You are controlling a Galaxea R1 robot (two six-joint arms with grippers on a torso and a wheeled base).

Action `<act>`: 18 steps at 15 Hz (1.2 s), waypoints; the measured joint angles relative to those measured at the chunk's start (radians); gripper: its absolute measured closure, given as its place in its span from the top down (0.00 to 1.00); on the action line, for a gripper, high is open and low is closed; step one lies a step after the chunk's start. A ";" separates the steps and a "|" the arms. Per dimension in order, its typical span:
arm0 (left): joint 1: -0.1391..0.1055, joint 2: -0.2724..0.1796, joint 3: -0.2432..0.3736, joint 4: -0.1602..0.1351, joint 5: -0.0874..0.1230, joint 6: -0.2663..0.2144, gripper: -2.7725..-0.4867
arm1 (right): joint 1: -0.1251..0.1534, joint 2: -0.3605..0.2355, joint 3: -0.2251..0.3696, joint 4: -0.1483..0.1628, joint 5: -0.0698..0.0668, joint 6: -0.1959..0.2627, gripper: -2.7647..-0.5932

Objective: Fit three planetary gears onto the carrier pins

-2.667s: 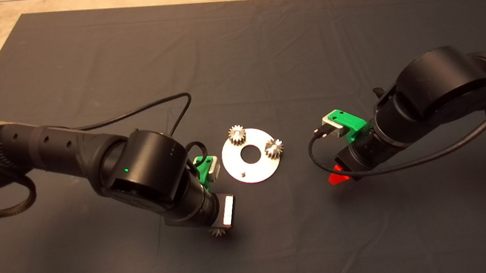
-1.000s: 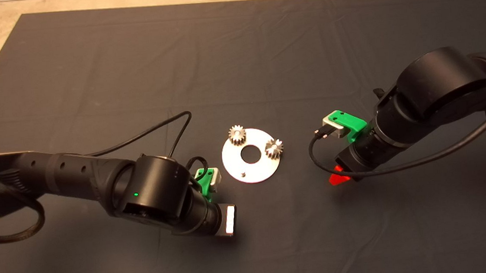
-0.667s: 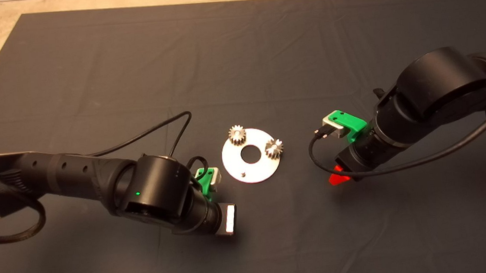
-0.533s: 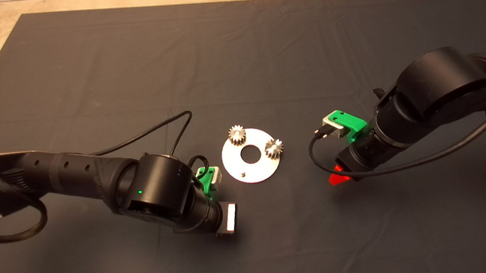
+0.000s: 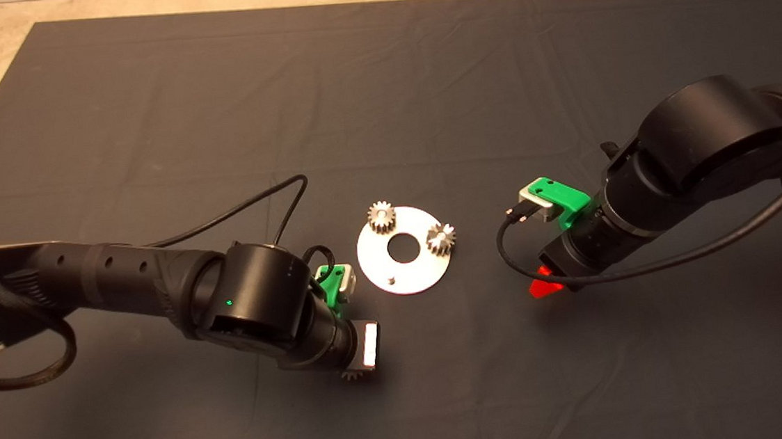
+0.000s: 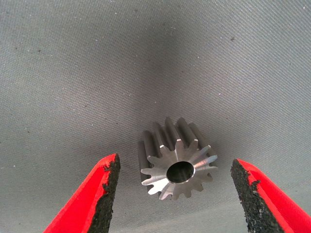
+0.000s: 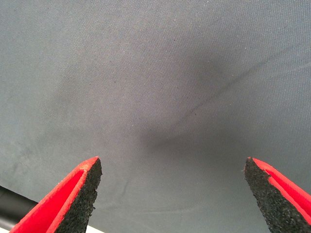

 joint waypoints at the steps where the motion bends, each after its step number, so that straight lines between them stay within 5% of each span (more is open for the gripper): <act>1: 0.000 0.000 0.000 0.000 0.000 0.001 0.49 | 0.000 0.000 0.000 0.000 0.000 0.000 0.73; 18: 0.034 0.005 -0.009 0.001 0.000 0.009 0.49 | -0.002 0.000 0.000 0.000 0.000 0.000 0.73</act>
